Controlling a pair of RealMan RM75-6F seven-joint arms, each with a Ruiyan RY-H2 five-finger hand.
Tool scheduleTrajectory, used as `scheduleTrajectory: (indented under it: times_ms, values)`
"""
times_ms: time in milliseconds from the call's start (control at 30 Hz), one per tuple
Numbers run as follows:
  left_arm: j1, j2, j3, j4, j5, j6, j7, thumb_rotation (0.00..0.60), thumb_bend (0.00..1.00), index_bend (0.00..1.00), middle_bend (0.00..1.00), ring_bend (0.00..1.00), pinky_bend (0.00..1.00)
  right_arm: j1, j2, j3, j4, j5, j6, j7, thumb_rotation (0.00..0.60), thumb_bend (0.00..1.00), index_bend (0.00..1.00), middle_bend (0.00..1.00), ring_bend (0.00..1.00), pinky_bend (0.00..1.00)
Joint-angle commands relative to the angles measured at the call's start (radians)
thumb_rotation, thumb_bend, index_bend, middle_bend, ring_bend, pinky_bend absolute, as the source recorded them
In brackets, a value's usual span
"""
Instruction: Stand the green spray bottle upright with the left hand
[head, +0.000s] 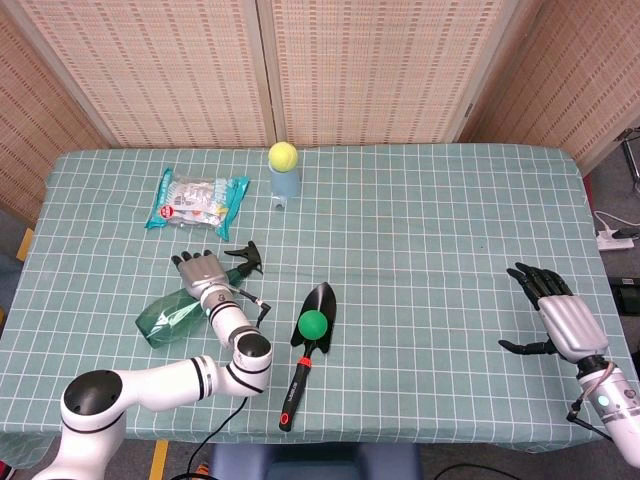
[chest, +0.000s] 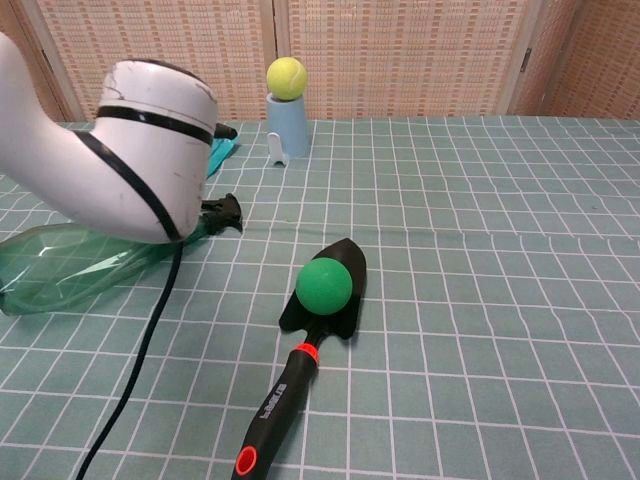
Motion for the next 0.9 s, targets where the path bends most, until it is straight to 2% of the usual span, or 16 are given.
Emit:
scheduleTrajectory:
  times_ms: [33, 167, 400, 900]
  values:
    - [-0.018, -0.019, -0.054, 0.036, -0.025, 0.027, 0.009, 0.6, 0.17, 0.15, 0.15, 0.03, 0.0, 0.002, 0.001, 0.001, -0.001, 0.004, -0.005, 0.0, 0.6, 0.0, 0.0, 0.0, 0.0, 0.0]
    - [-0.033, -0.042, -0.102, 0.074, -0.039, 0.042, 0.007, 0.6, 0.18, 0.15, 0.15, 0.04, 0.0, 0.005, 0.002, 0.001, -0.003, 0.005, -0.012, 0.002, 0.6, 0.0, 0.0, 0.0, 0.0, 0.0]
    - [-0.065, -0.085, -0.142, 0.135, -0.024, 0.034, 0.009, 0.6, 0.17, 0.16, 0.16, 0.04, 0.0, 0.01, 0.006, 0.003, -0.002, 0.015, -0.025, -0.01, 0.6, 0.0, 0.0, 0.0, 0.0, 0.0]
    - [-0.1, -0.167, -0.158, 0.297, 0.037, -0.021, 0.058, 0.6, 0.17, 0.17, 0.16, 0.04, 0.0, 0.007, 0.013, -0.001, 0.001, 0.016, -0.032, 0.012, 0.6, 0.0, 0.02, 0.0, 0.0, 0.0]
